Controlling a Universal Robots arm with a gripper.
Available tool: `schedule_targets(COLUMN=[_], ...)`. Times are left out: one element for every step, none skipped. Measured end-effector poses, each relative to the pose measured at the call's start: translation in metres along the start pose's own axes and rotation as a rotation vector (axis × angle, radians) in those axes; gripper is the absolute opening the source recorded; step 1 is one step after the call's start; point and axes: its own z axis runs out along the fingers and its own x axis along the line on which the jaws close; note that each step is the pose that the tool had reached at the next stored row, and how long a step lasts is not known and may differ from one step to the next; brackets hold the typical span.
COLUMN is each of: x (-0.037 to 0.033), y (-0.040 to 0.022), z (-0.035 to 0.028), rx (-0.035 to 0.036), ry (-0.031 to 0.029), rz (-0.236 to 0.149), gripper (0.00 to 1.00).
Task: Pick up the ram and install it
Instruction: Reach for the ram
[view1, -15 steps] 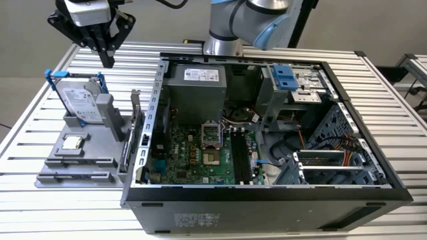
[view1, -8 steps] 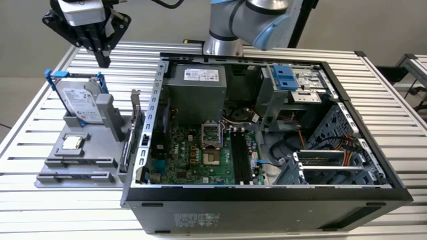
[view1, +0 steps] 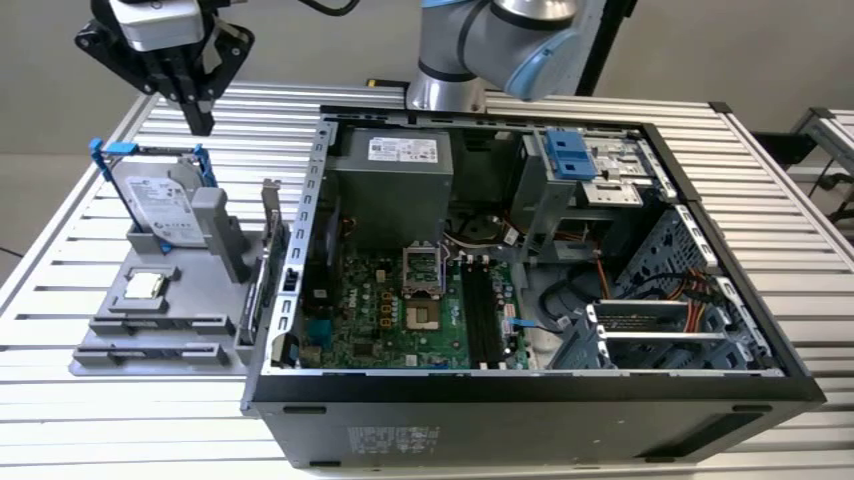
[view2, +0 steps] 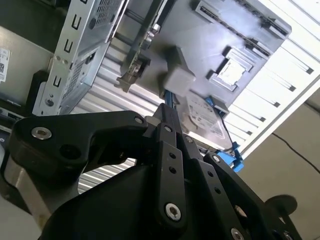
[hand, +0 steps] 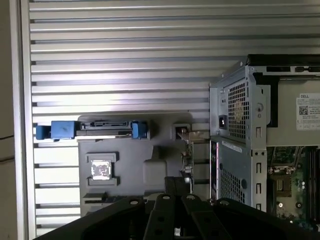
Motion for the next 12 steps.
schedule_targets(x=[0.0007,0.0013,0.0018,0.0020,0.0022,0.0025,0.0027,0.0031,0.0034,0.0036,0.0039,0.0043], y=[0.0000,-0.0001,-0.0001,0.0000,0.0001,0.0002,0.0003,0.0003,0.0004,0.0005,0.0005,0.0005], z=[0.0000,0.0000,0.0000,0.0000,0.0000,0.0000,0.0000,0.0000,0.0000,0.0000,-0.0001,-0.0001], rx=[0.0000,-0.0001,-0.0002,-0.0002,-0.0002,-0.0002,-0.0002,-0.0003,-0.0003,-0.0003,-0.0003,-0.0003], ry=[0.0002,0.0004,0.0006,0.0007,0.0009,0.0010,0.0012,0.0012,0.0013,0.0015,0.0016,0.0017], rz=[-0.004,-0.008,-0.012,-0.014,-0.016,-0.017,-0.018,-0.020,-0.021,-0.022,-0.024,-0.025], gripper=[0.00,0.00,0.00,0.00,0.00,0.00,0.00,0.00,0.00,0.00,0.00,0.00])
